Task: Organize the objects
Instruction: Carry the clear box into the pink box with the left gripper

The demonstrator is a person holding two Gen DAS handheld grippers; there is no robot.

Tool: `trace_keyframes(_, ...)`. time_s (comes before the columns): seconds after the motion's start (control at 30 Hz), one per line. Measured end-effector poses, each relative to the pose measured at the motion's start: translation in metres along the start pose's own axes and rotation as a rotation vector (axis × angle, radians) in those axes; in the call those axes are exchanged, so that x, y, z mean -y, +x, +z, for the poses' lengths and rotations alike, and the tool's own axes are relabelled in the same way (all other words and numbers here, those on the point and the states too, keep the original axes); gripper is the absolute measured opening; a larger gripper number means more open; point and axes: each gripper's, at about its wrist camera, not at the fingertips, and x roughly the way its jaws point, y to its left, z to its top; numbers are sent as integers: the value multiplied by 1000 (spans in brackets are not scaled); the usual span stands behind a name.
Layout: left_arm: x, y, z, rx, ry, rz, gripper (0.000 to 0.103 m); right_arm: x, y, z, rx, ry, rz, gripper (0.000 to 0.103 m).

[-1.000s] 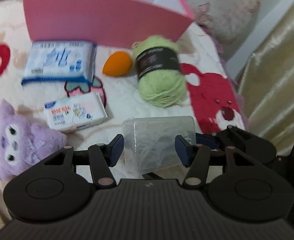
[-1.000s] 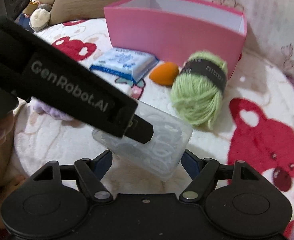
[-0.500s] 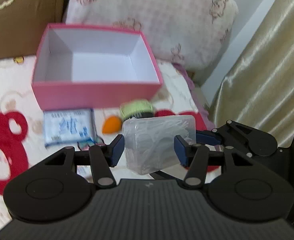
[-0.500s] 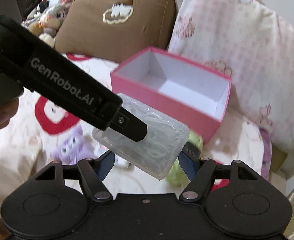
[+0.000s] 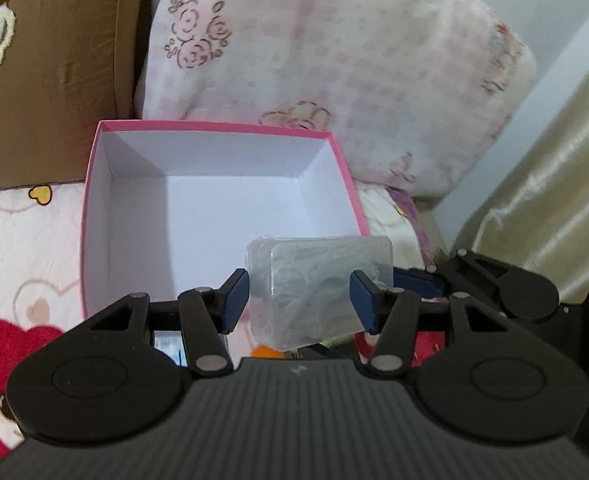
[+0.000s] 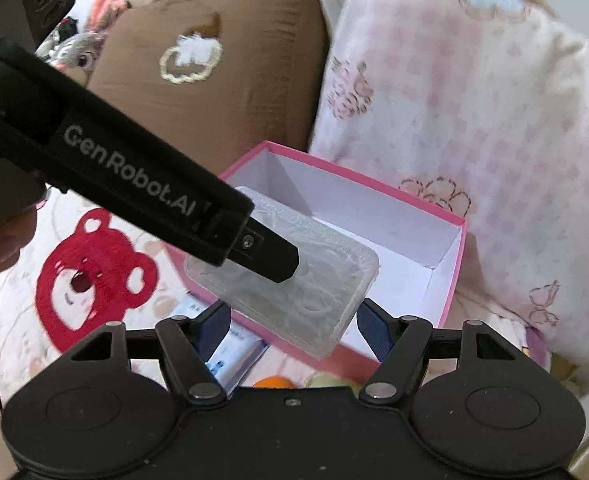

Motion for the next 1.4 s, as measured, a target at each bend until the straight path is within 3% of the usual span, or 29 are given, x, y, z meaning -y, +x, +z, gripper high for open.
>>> trace_keyframes(0.23,-25,70,24,-21,-33,8,52,30,70,12,-112,59,-24,74)
trace_keyframes(0.4,-44,126,32,-85,-77,-12,52,39,122,10,-227,28,-77,73)
trace_keyframes(0.53,-59,153,37,-102,-120,-25,52,41,149,9,-263,1,-109,73)
trace_keyframes(0.97,-71,190,44,-174,-221,-18,52,46,172,5,-340,3,-86,72)
trace_keyframes(1.2,-70,192,30,-181,-284,12,50,41,166,1,-324,25,-123,65)
trace_keyframes(1.27,-66,195,27,-187,-283,11,50,39,161,-1,-307,23,-137,57)
trace_keyframes(1.4,-64,200,25,-184,-316,-17,17,34,150,-8,-293,6,-154,48)
